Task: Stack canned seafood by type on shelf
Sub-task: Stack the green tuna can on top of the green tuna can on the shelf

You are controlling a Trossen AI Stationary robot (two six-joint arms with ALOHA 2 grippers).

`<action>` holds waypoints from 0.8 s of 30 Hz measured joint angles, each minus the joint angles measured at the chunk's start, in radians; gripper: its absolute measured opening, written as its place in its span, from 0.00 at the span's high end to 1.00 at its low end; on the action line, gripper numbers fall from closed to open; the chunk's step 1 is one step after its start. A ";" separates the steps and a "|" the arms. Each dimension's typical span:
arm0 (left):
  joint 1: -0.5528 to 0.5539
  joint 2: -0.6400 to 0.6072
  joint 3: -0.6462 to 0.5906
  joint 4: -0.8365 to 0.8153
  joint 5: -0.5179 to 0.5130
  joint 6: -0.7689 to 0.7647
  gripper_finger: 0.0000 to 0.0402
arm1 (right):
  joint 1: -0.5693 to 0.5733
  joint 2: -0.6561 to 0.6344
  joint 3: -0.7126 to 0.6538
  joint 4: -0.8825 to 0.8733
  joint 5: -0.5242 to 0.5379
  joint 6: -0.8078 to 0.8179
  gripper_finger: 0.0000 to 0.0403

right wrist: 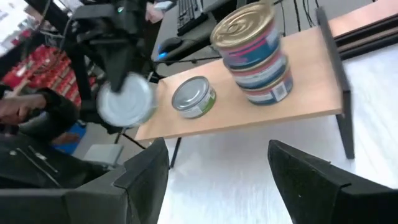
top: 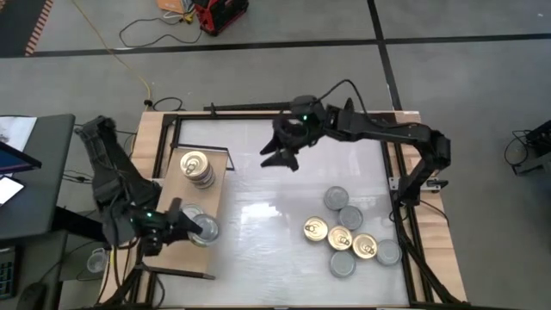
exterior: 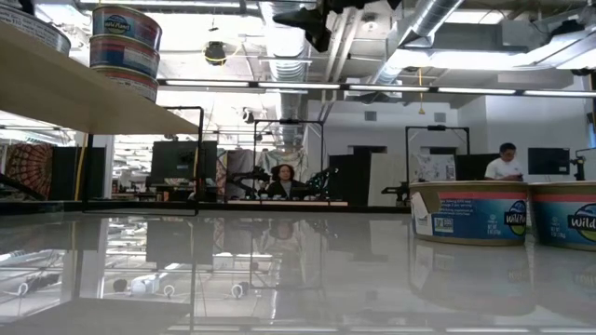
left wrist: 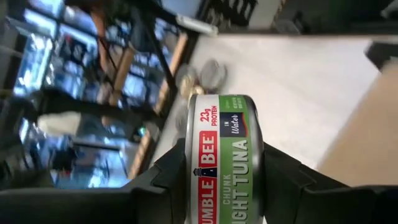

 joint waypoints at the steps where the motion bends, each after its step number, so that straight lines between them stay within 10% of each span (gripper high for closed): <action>1: -0.014 0.003 0.000 -0.028 -0.026 -0.038 0.66 | 0.016 0.001 0.000 0.000 0.012 0.000 0.26; 24: -0.229 -0.024 0.000 -0.275 -0.144 -0.402 0.65 | 0.180 0.003 0.000 -0.021 0.113 -0.047 0.26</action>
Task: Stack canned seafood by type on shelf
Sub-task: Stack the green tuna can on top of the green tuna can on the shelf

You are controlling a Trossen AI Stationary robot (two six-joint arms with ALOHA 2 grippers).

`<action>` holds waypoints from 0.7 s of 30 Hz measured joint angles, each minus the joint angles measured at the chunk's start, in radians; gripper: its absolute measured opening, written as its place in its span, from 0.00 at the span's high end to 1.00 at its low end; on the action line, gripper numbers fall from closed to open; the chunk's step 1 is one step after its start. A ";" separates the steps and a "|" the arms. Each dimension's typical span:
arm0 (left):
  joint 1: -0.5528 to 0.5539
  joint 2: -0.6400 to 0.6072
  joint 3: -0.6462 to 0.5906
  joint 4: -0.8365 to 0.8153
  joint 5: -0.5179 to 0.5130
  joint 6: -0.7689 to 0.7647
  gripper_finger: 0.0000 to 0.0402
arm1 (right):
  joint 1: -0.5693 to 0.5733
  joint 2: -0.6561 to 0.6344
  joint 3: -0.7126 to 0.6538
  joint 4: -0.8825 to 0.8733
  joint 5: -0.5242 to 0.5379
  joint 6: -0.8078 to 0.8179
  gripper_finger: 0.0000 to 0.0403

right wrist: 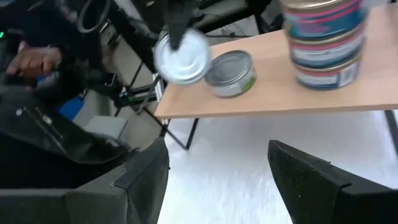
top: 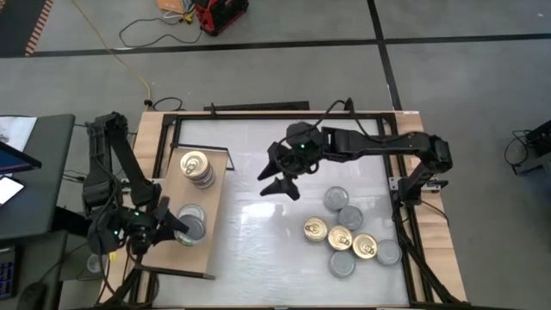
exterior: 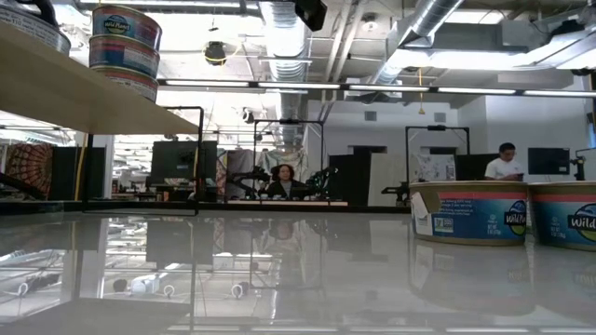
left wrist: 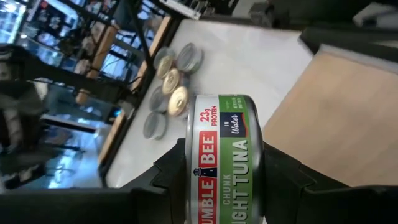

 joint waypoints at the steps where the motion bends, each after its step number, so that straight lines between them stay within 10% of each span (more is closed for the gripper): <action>1: -0.004 0.000 0.000 -0.018 -0.014 -0.002 0.65 | 0.005 0.000 0.000 -0.005 0.000 -0.007 0.26; 21: -0.019 0.000 0.001 -0.357 -0.073 -0.167 0.64 | 0.034 0.007 0.000 -0.009 0.083 -0.030 0.26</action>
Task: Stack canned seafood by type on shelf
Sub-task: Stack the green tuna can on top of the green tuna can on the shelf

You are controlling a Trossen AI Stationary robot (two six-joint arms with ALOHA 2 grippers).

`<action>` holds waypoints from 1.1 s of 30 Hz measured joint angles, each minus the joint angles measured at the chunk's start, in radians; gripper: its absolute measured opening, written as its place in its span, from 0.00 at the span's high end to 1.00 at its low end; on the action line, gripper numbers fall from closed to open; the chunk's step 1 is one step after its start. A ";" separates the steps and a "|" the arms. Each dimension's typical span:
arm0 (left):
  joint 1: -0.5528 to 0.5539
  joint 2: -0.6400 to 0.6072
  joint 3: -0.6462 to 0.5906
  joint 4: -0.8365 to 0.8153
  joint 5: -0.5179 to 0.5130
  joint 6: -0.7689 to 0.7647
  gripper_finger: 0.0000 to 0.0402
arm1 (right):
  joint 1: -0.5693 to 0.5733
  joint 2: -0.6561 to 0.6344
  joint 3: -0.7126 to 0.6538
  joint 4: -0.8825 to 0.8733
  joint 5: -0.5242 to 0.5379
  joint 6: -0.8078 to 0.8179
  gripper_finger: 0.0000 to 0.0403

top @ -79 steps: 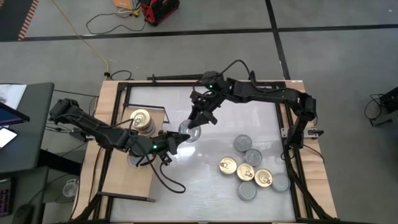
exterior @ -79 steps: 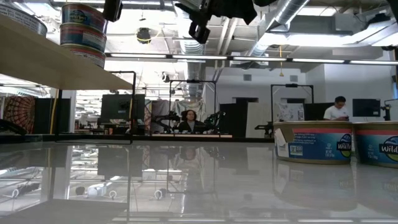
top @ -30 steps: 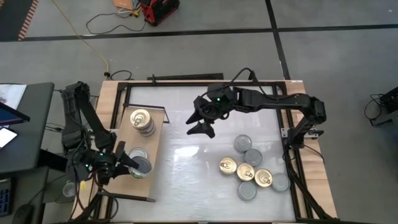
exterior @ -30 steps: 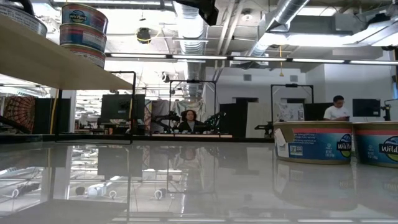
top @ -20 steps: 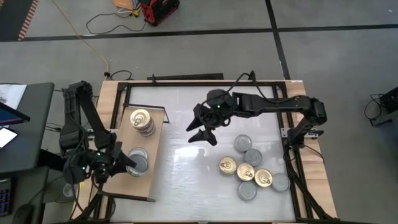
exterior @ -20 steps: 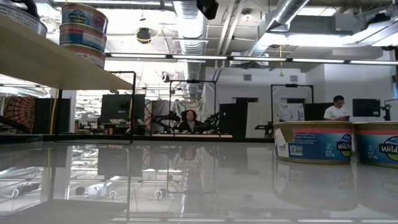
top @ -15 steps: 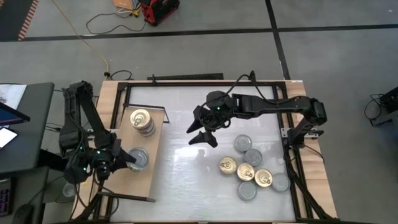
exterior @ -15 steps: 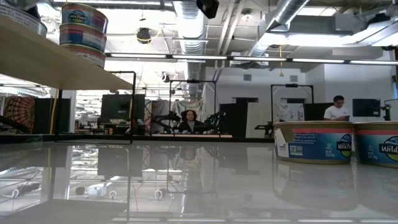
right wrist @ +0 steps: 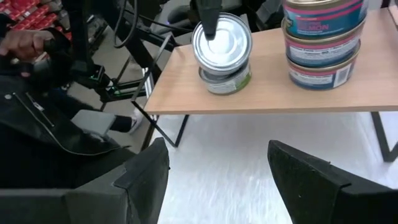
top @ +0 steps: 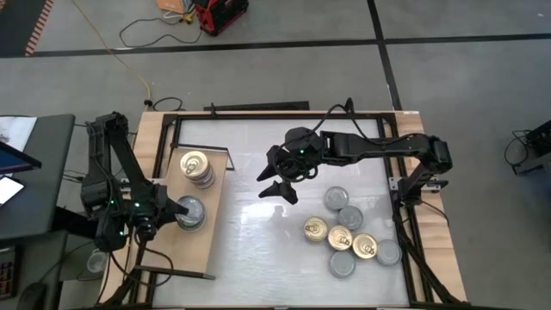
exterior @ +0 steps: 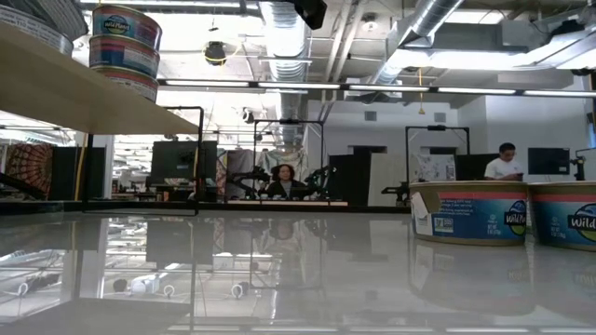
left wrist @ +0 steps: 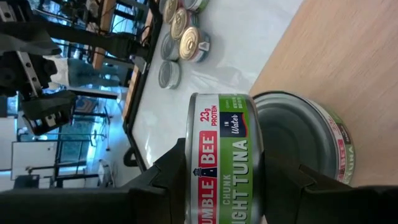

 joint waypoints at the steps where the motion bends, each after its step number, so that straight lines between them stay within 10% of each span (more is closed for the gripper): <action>1: 0.000 0.000 0.000 0.000 0.000 0.000 0.64 | 0.001 0.000 0.000 0.000 0.002 0.001 0.26; 33: 0.002 0.001 0.000 -0.011 0.071 -0.255 0.48 | 0.024 0.000 0.000 0.045 0.052 0.052 0.26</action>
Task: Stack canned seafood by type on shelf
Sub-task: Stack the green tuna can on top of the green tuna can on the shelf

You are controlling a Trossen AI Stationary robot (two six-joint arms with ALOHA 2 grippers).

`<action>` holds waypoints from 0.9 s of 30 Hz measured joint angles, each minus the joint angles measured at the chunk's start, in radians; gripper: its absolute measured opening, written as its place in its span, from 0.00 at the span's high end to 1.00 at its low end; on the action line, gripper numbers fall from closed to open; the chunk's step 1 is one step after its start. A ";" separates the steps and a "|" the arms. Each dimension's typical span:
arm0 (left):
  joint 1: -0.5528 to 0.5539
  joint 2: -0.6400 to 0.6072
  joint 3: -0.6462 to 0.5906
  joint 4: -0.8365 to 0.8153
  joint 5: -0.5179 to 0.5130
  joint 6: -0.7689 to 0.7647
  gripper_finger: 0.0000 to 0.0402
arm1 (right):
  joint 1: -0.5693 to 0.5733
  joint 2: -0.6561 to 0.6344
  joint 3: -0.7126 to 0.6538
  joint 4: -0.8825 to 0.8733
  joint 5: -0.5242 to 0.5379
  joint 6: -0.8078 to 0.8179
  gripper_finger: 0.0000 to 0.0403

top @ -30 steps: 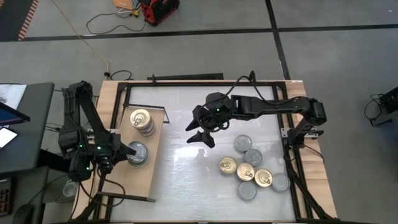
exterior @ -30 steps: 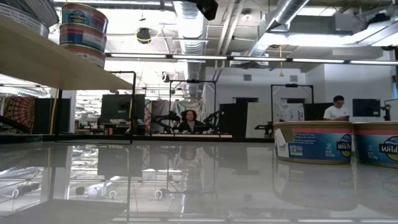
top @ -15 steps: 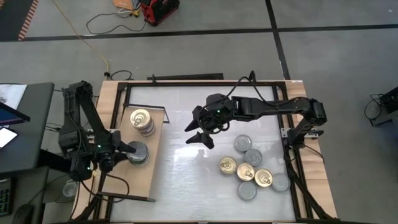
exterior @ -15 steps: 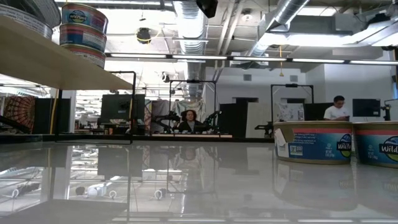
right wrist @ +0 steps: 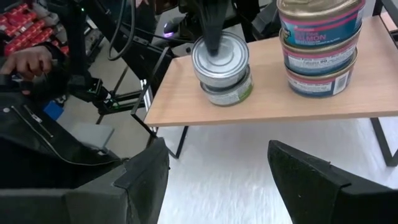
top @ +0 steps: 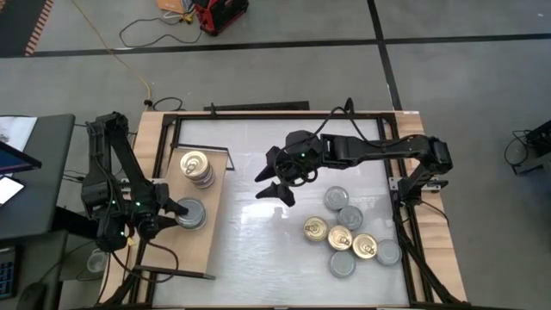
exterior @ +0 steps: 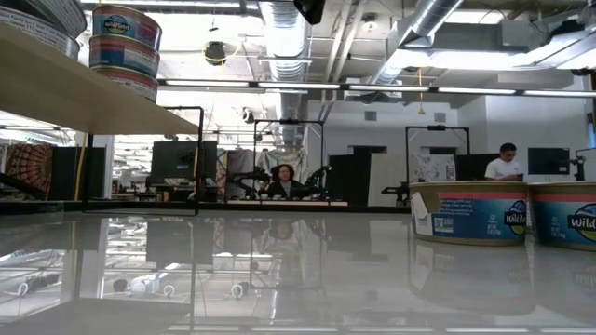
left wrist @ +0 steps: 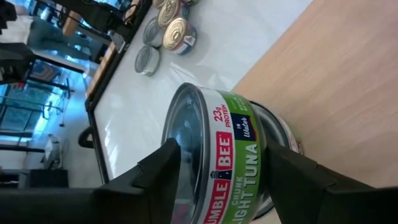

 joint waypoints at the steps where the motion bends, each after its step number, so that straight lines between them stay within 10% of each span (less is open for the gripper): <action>1: 0.000 0.000 0.000 0.000 0.000 -0.004 0.48 | 0.000 0.000 0.000 0.002 0.000 0.000 0.26; 27: 0.077 0.000 0.000 0.056 0.070 -0.032 0.31 | 0.005 0.000 0.000 0.010 0.000 0.002 0.26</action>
